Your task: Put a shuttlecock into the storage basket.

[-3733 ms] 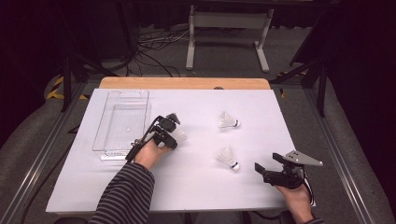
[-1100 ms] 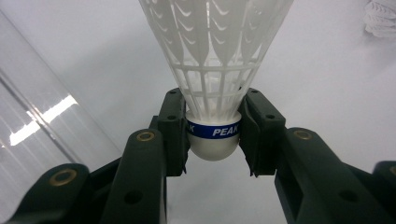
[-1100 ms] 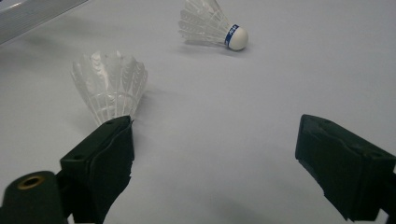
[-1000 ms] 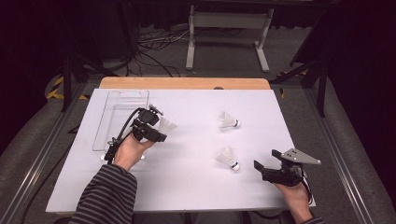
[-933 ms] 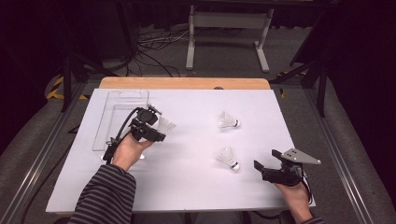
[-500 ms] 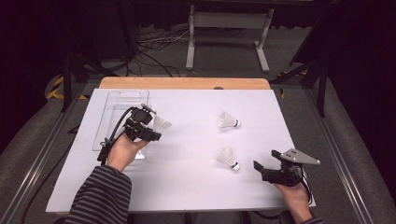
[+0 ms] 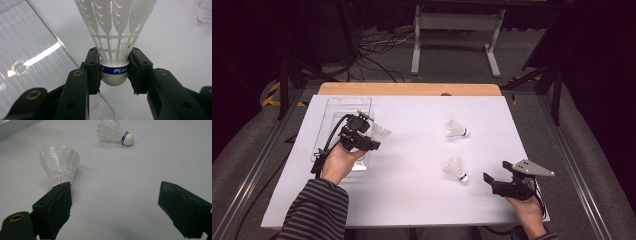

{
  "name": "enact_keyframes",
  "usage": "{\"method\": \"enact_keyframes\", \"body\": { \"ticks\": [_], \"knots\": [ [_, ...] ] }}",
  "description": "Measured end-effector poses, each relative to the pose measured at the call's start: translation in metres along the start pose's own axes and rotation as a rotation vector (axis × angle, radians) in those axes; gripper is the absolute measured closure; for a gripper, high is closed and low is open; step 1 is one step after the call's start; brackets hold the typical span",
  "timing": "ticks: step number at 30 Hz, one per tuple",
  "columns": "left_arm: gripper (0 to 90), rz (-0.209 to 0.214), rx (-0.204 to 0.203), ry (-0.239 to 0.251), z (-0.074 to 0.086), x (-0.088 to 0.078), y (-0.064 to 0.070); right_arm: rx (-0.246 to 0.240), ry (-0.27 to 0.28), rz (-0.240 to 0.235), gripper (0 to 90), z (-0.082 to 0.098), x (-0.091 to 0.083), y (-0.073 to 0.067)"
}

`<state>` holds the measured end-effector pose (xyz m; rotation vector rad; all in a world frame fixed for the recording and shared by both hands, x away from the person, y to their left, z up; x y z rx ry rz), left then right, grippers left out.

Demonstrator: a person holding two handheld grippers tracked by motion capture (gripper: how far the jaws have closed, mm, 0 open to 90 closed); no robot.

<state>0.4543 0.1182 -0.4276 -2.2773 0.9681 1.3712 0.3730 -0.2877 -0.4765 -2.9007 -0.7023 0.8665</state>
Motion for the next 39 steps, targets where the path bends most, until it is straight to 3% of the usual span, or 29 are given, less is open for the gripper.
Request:
{"method": "enact_keyframes", "body": {
  "ticks": [19, 39],
  "knots": [
    [64.8, -0.023, -0.031, 0.038, 0.007, -0.011, -0.012, 0.002, -0.005, 0.002, 12.4, 0.001, 0.001, 0.0],
    [64.8, -0.046, -0.101, 0.063, 0.023, -0.023, -0.04, 0.002, -0.013, 0.002, 12.3, 0.001, 0.002, 0.0]
  ]
}}
Point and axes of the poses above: each handheld gripper's, and its own axes: x roughly forward along the jaws, z roughly out of its underside, y roughly to its right, the point moved 8 cm from there along x, roughly forward along the jaws, and after that the axes turned 7 degrees about x, right-handed, at the moved point
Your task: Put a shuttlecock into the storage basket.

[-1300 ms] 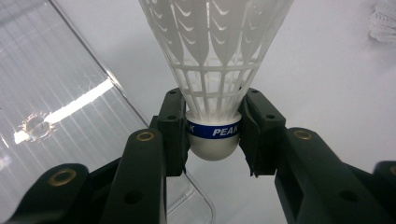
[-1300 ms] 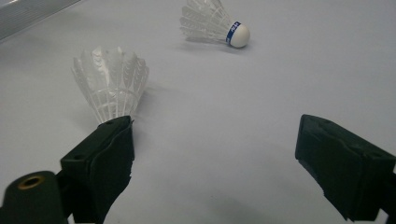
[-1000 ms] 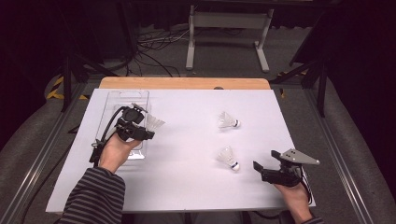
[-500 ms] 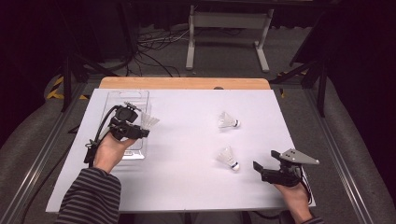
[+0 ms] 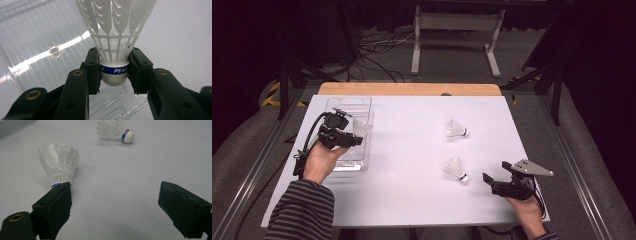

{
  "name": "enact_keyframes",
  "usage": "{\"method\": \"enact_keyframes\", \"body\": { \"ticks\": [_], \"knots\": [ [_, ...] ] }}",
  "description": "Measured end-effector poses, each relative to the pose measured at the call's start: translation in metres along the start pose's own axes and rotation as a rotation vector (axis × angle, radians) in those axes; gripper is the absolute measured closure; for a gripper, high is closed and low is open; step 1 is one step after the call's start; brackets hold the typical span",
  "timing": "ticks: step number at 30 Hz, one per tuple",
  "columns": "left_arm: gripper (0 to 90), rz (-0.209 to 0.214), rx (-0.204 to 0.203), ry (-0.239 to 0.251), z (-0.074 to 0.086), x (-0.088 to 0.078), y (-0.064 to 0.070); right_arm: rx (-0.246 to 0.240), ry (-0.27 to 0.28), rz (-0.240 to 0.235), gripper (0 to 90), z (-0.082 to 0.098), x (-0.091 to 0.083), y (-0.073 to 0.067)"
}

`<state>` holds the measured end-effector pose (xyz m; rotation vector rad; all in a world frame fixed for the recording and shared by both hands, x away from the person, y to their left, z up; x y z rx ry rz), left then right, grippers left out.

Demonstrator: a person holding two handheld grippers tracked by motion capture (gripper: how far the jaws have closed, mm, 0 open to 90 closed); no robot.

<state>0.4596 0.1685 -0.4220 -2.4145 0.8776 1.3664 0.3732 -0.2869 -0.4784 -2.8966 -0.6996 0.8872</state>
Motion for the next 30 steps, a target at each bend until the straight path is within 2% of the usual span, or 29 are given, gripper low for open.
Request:
{"method": "enact_keyframes", "body": {
  "ticks": [10, 17, 30],
  "knots": [
    [64.7, -0.011, -0.049, -0.006, 0.004, 0.002, -0.013, 0.003, -0.001, 0.001, 12.3, 0.0, 0.0, 0.0],
    [64.7, -0.025, -0.064, -0.018, 0.005, 0.006, -0.021, 0.006, 0.0, 0.003, 12.3, 0.0, 0.0, 0.0],
    [64.7, -0.045, -0.12, -0.036, 0.003, 0.016, -0.035, 0.005, -0.002, 0.005, 12.3, 0.0, 0.0, 0.0]
  ]
}}
Point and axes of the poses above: each handheld gripper's, and its own axes: x roughly forward along the jaws, z roughly out of its underside, y roughly to its right, the point moved 8 cm from there along x, roughly forward along the jaws, and after that the axes turned 7 degrees about x, right-handed, at the moved point
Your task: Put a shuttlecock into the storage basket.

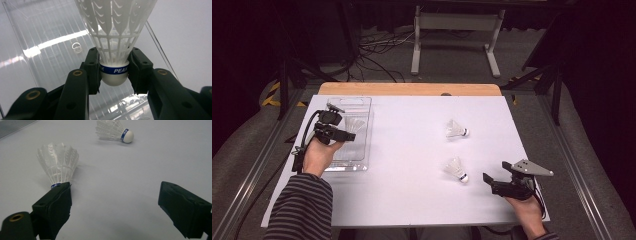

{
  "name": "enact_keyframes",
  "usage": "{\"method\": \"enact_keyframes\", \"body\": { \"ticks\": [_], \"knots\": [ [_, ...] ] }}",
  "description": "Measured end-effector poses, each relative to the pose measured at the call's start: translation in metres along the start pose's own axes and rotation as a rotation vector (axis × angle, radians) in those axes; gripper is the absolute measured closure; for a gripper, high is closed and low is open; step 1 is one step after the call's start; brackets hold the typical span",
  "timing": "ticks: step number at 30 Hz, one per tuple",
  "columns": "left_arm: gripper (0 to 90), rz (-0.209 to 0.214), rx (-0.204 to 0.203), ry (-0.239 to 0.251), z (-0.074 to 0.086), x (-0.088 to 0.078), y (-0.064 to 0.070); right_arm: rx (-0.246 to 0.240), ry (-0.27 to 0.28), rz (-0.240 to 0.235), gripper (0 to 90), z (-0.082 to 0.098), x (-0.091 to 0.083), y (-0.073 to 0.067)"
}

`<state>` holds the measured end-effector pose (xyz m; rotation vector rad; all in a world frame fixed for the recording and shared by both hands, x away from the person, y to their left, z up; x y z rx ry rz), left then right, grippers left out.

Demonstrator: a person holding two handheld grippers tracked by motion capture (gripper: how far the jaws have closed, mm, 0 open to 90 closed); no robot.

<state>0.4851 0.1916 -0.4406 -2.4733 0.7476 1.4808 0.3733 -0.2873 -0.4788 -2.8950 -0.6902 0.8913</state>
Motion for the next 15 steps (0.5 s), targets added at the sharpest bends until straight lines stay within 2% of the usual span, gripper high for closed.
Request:
{"method": "enact_keyframes", "body": {
  "ticks": [6, 15],
  "knots": [
    [64.5, 0.004, -0.027, 0.003, -0.004, 0.006, -0.003, -0.002, -0.001, 0.001, 12.4, 0.0, 0.001, 0.0],
    [64.6, -0.003, -0.04, -0.02, -0.008, 0.016, -0.008, -0.005, -0.001, 0.0, 12.4, 0.0, 0.0, 0.0]
  ]
}}
Point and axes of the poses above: each handheld gripper's, and its own axes: x roughly forward along the jaws, z roughly out of its underside, y roughly to its right, the point moved 8 cm from there along x, roughly forward along the jaws, and after that the axes turned 7 degrees about x, right-handed, at the moved point
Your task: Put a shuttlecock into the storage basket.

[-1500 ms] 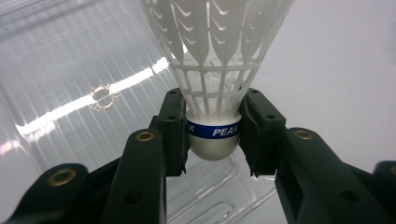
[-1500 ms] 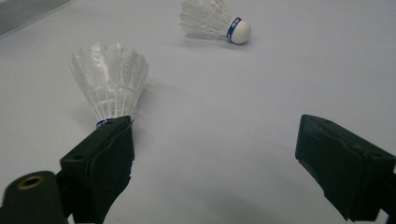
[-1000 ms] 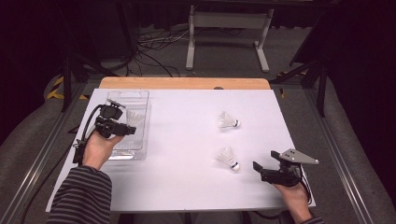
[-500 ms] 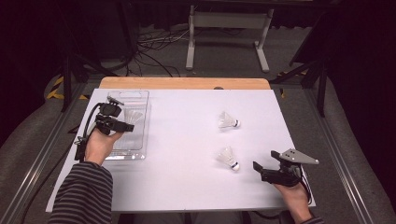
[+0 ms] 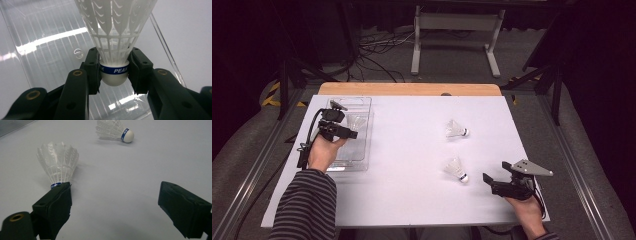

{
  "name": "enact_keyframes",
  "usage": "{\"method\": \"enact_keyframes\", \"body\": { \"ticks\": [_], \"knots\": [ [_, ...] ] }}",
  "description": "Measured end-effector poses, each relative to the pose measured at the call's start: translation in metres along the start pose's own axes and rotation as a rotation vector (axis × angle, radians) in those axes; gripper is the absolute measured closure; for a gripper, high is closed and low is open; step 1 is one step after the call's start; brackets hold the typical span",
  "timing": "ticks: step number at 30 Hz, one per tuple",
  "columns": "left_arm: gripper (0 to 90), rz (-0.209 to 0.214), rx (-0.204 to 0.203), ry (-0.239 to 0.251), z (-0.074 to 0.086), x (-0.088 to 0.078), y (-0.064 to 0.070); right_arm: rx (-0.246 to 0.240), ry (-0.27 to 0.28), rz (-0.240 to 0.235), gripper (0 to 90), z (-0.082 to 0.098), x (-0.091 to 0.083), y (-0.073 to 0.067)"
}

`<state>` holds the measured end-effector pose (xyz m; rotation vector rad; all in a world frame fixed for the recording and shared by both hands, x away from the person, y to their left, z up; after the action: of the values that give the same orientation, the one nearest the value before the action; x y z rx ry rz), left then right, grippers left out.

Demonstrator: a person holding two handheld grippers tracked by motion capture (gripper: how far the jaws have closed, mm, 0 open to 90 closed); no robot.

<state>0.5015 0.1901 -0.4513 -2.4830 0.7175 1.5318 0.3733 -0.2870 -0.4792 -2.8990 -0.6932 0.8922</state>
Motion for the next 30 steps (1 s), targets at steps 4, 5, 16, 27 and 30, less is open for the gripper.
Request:
{"method": "enact_keyframes", "body": {
  "ticks": [4, 5, 16, 27, 30],
  "knots": [
    [64.6, 0.002, -0.028, -0.001, -0.001, 0.003, -0.005, -0.002, -0.001, -0.002, 12.4, 0.0, 0.0, 0.0],
    [64.6, 0.002, -0.036, 0.003, -0.002, 0.004, -0.007, -0.002, -0.002, -0.002, 12.4, 0.0, 0.0, 0.0],
    [64.6, -0.037, -0.032, -0.033, -0.004, 0.016, -0.009, -0.002, -0.003, -0.004, 12.4, 0.0, 0.0, -0.001],
    [64.6, -0.048, -0.041, -0.065, -0.004, 0.025, -0.011, -0.003, -0.003, -0.005, 12.4, 0.0, 0.0, -0.001],
    [64.6, -0.051, -0.041, -0.067, -0.004, 0.026, -0.011, -0.004, -0.004, -0.005, 12.4, 0.0, 0.001, -0.001]
  ]
}}
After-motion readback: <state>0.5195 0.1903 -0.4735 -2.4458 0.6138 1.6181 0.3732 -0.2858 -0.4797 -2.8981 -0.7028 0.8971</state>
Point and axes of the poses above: each handheld gripper's, and its own axes: x roughly forward along the jaws, z roughly out of its underside, y roughly to its right, the point moved 8 cm from there along x, roughly forward along the jaws, and after that the axes turned 7 degrees about x, right-handed, at the moved point
